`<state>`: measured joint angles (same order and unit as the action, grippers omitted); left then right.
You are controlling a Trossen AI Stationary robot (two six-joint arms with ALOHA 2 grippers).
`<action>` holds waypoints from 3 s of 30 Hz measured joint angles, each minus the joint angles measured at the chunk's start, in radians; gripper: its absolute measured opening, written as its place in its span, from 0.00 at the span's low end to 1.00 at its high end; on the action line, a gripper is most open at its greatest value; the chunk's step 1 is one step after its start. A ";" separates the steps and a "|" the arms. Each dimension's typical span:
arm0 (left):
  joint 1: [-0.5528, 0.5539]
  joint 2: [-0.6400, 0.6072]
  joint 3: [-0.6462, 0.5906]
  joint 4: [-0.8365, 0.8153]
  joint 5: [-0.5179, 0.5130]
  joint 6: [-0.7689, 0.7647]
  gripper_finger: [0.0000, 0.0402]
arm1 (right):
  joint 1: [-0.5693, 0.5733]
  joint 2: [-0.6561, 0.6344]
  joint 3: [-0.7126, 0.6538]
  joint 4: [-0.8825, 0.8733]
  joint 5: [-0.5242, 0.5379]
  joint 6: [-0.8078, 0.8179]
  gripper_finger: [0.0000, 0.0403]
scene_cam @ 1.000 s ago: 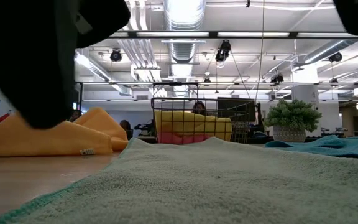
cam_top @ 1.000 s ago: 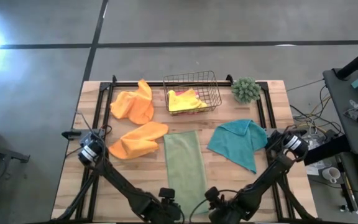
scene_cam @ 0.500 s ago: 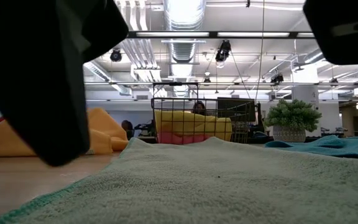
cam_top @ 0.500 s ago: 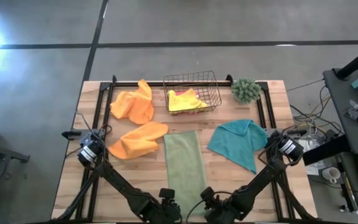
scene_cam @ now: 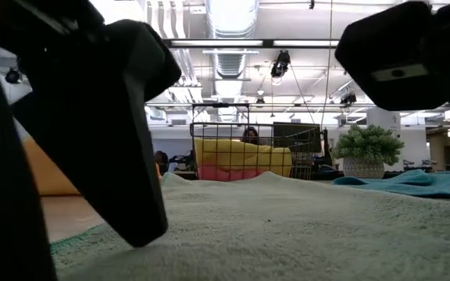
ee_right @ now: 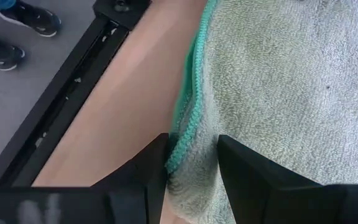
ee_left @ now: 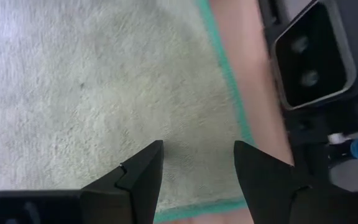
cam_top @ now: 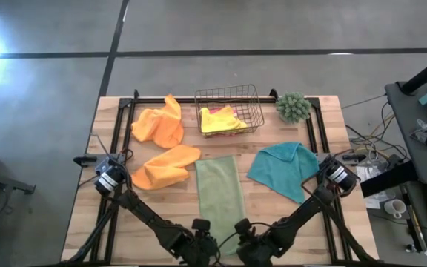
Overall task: Fold microfiber towels
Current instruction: Fold the green microfiber cloth
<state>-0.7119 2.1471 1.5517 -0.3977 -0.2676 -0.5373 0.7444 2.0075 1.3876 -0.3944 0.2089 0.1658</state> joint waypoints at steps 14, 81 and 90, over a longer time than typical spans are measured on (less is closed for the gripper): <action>-0.005 0.000 0.012 0.070 0.042 -0.006 0.45 | -0.051 0.000 -0.002 -0.007 -0.059 0.148 0.12; 0.043 -0.155 0.096 -0.139 0.139 -0.211 0.00 | -0.064 -0.256 0.024 -0.075 -0.191 0.444 0.02; 0.038 -0.273 0.109 -0.146 0.128 -0.320 0.00 | -0.047 -0.266 0.113 -0.181 -0.168 0.541 0.02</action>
<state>-0.6739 1.8744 1.6604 -0.5441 -0.1399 -0.8569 0.6978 1.7412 1.5005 -0.5751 0.0413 0.7065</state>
